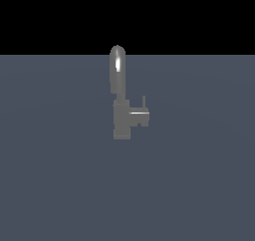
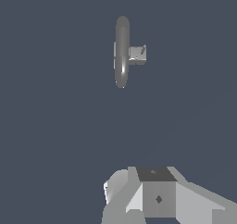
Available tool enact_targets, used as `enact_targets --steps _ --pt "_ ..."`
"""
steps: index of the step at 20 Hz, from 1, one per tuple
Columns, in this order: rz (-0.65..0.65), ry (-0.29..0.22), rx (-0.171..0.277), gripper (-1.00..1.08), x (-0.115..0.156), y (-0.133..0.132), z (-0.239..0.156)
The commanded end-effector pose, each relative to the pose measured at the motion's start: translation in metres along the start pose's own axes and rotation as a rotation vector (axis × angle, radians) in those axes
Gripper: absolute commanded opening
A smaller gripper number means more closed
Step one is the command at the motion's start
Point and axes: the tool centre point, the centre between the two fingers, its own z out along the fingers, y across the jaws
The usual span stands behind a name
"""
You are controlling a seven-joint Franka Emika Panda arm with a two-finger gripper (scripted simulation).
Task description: Turn on the faucet by rotating a designated handle.
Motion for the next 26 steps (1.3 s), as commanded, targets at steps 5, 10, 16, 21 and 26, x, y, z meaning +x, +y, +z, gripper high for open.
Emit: enact_targets --steps 5,10,16,21,26 --pt "0.005 -0.005 0.005 -1.0 0.002 0.0 0.0" --pt "0.028 -0.027 0.026 -1.0 0.011 0.0 0.002" --pt "0.079 -0.075 0.074 -1.0 0.031 0.001 0.006" --pt "0.142 -0.136 0.135 -1.0 0.056 0.003 0.013" --pt "0.216 -0.207 0.205 -1.0 0.084 0.007 0.023"
